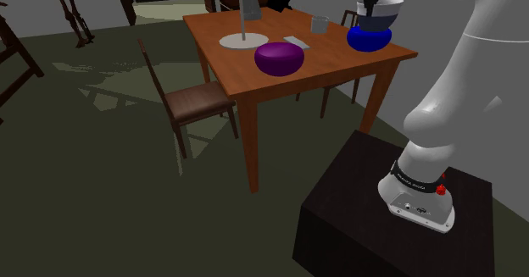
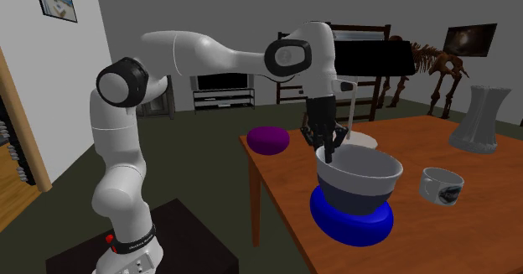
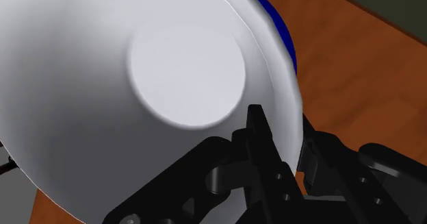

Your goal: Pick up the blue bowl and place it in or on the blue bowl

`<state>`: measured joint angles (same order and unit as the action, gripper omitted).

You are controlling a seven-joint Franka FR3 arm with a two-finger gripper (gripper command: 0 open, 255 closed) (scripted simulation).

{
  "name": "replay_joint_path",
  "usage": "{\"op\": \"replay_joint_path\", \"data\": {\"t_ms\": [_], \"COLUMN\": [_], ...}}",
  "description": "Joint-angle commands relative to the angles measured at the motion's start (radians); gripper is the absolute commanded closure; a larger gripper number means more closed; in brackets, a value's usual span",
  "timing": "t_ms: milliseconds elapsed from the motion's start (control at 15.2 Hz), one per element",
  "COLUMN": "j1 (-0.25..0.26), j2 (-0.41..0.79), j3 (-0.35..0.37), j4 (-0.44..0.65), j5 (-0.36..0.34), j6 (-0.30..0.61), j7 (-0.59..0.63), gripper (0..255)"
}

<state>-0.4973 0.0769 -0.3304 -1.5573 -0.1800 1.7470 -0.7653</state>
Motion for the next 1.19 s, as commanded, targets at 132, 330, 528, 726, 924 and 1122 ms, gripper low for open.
{"op": "replay_joint_path", "data": {"t_ms": [132,330,528,726,924,1122], "j1": [0.0,0.0,0.006,0.008,0.008,0.008], "j2": [0.001,0.0,0.013,0.019,0.019,0.019], "j3": [0.0,0.0,0.005,0.006,0.006,0.006], "j4": [0.0,-0.001,0.115,0.149,0.149,0.149], "j5": [0.0,0.0,0.004,0.006,0.006,0.006], "j6": [0.0,0.0,-0.104,-0.133,-0.133,-0.133], "j7": [0.0,0.0,-0.006,-0.009,-0.009,-0.009], "gripper": [0,0,0,0,0,0]}}
